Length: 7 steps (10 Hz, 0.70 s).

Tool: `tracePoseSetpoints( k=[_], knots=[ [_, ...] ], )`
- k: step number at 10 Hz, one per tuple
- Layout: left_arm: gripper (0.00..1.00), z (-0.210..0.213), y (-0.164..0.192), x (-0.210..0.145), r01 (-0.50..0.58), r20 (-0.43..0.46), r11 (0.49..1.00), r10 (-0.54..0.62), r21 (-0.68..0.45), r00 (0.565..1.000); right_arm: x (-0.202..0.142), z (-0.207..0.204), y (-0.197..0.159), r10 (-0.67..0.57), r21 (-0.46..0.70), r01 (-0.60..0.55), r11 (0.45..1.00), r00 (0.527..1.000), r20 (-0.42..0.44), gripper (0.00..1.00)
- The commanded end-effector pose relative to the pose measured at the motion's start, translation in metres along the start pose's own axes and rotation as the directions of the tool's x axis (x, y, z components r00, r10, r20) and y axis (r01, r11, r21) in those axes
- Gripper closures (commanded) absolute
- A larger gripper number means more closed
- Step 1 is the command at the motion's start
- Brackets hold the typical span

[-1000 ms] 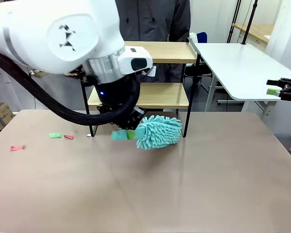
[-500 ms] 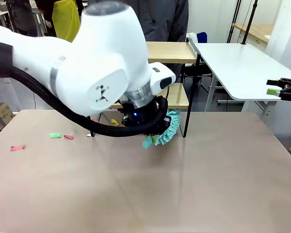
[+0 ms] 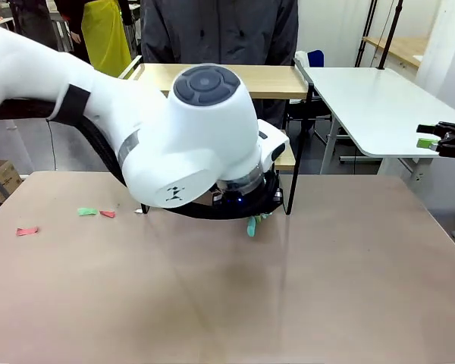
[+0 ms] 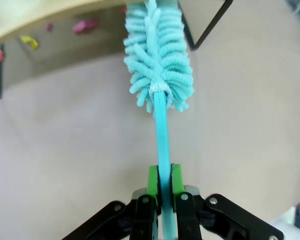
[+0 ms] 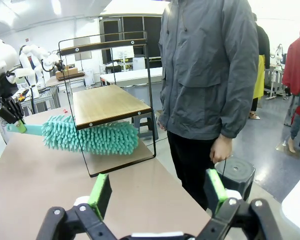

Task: Clean the shelf.
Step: Clean the specific section of the Shelf indicated by the human with the Duster.

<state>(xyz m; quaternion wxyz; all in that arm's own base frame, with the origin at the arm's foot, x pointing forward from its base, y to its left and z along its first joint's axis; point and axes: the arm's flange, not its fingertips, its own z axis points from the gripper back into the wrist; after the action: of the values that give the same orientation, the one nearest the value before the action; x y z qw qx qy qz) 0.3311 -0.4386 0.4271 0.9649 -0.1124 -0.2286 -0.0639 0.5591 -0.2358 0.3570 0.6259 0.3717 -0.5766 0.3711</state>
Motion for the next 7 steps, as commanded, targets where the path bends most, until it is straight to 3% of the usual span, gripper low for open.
tracePoseSetpoints(
  k=[1, 3, 7],
  knots=[
    [0.87, -0.027, -0.018, -0.001, -0.02, 0.078, 1.0, 0.02, -0.004, 0.997, 0.005, -0.002, 0.002, -0.012, -0.003, 0.012, 1.0, 1.0, -0.007, 0.0],
    [0.87, -0.046, -0.021, -0.001, -0.021, 0.108, 0.999, 0.024, -0.028, 0.994, 0.005, -0.002, 0.002, -0.012, -0.003, 0.012, 1.0, 1.0, -0.007, 0.0],
    [0.87, -0.079, -0.026, -0.009, -0.018, 0.069, 1.0, 0.018, 0.0, 0.997, 0.005, -0.002, 0.002, -0.012, -0.003, 0.012, 1.0, 1.0, -0.007, 0.0]
  ],
)
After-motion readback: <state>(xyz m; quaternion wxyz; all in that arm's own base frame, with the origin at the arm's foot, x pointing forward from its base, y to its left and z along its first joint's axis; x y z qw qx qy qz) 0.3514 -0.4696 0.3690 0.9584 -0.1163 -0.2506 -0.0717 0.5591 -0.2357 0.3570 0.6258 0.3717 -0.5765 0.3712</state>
